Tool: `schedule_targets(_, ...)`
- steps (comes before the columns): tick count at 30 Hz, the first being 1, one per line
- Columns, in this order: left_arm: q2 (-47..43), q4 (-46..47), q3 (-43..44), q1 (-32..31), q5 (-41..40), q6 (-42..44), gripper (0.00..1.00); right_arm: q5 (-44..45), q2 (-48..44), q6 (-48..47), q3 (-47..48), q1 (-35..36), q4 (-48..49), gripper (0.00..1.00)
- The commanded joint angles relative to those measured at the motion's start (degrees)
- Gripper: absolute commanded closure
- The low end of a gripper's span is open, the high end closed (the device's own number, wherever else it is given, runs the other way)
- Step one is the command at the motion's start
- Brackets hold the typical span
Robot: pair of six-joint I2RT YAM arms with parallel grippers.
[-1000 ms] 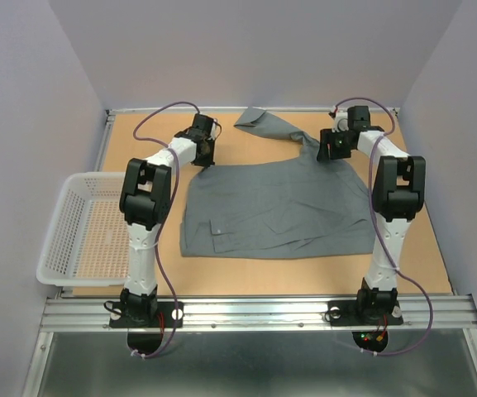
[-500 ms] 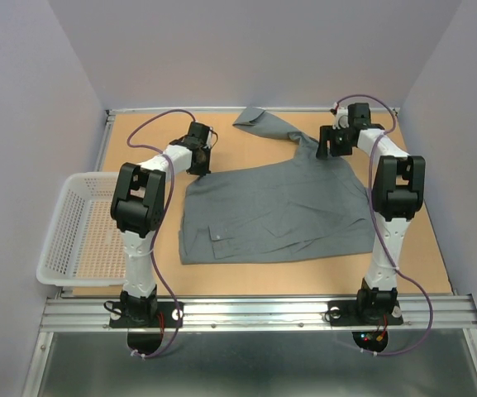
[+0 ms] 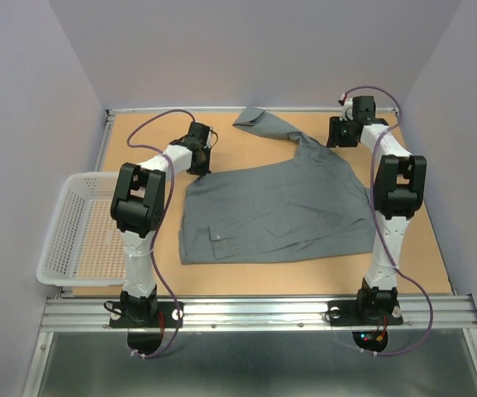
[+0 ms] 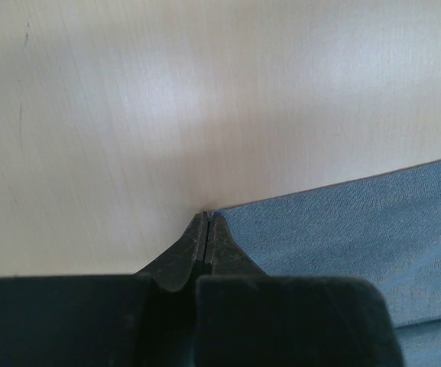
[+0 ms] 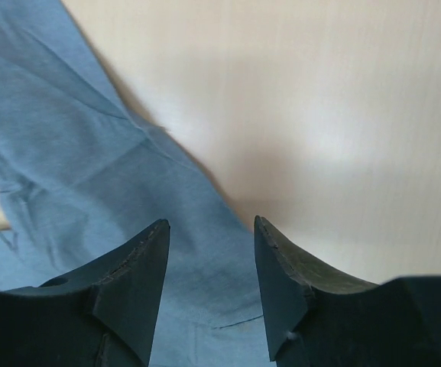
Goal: Fold and stack the long sleeve shirts
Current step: Fold the shirt
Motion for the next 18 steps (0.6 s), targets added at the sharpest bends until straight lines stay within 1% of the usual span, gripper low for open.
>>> schedule_targets(1, 0.34, -5.13, -0.90, -0.06, -1.64, -0.33, 1.00, 3.48, 1.15, -1.50, 0.84, -0.59, 1.91, 0.46)
schedule_targets(4, 0.42, -5.13, -0.81, -0.06, -1.64, -0.33, 1.00, 4.54, 2.03, -3.25, 0.84, -0.59, 2.00, 0.46)
schedule_targets(11, 0.95, -5.22, -0.28, -0.15, -1.90, -0.42, 1.00, 1.47, 3.44, -3.70, -0.47, -0.33, 2.00, 0.46)
schedule_targets(18, 1.30, -5.31, 0.07, -0.06, -2.78, -0.77, 1.00, 2.25, 5.20, -5.11, -1.53, 0.46, 1.91, 0.47)
